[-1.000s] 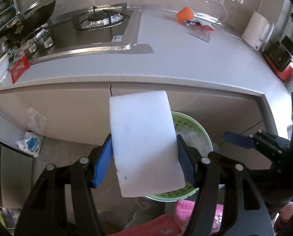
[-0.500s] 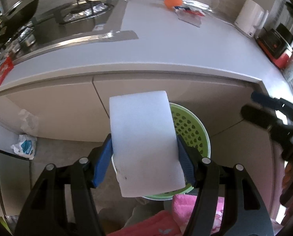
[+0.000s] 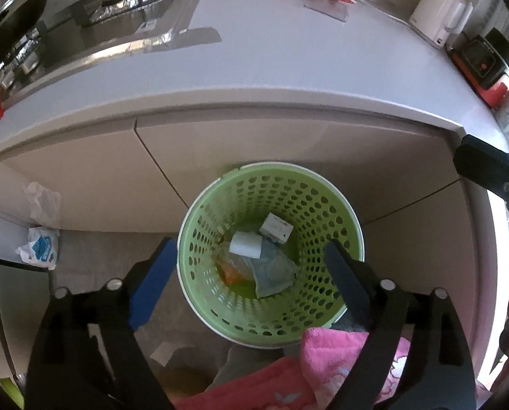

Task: Collect trash
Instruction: 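Carry sponge and cloth down over the green basket and open both tools, then raise both tools back up toward the counter trash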

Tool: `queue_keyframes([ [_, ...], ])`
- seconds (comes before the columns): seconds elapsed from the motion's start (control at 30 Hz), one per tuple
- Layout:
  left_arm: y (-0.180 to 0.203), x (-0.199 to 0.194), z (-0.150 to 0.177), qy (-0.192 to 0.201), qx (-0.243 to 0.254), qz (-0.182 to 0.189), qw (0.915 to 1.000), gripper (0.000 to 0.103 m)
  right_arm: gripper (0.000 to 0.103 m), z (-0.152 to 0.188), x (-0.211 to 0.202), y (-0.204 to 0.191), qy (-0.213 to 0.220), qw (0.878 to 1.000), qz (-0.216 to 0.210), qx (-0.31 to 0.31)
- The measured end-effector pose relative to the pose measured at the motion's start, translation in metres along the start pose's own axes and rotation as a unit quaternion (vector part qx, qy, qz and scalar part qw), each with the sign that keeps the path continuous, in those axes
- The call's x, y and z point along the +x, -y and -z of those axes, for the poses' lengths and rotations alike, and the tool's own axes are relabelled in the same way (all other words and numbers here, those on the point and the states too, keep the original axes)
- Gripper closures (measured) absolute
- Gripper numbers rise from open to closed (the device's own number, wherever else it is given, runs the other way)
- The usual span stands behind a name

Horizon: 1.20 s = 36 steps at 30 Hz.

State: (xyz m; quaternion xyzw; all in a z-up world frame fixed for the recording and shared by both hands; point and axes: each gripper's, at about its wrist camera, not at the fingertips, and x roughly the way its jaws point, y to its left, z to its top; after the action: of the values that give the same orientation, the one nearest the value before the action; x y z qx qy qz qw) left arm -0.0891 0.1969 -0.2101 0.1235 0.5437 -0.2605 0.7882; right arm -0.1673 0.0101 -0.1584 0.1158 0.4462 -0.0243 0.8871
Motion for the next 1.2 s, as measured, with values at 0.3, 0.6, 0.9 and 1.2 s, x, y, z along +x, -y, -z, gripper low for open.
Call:
queue_keyframes([
  [0.3,0.013,-0.012,-0.024,0.035,0.004,-0.013,0.9993,0.012,0.015,-0.011,-0.009,0.016,0.012,1.0,0.016,0.001],
  [0.6,0.029,-0.023,-0.056,0.072,0.002,-0.019,0.9972,0.008,0.005,-0.035,-0.019,0.052,0.024,0.999,0.035,0.019],
  [0.9,0.039,-0.014,-0.119,0.085,-0.012,-0.023,0.9961,0.008,0.003,-0.07,-0.011,0.105,0.028,0.998,0.05,0.033],
  [1.2,0.055,0.007,-0.228,0.107,-0.024,-0.019,0.9937,0.008,0.003,-0.111,0.02,0.158,0.018,0.998,0.033,0.05],
])
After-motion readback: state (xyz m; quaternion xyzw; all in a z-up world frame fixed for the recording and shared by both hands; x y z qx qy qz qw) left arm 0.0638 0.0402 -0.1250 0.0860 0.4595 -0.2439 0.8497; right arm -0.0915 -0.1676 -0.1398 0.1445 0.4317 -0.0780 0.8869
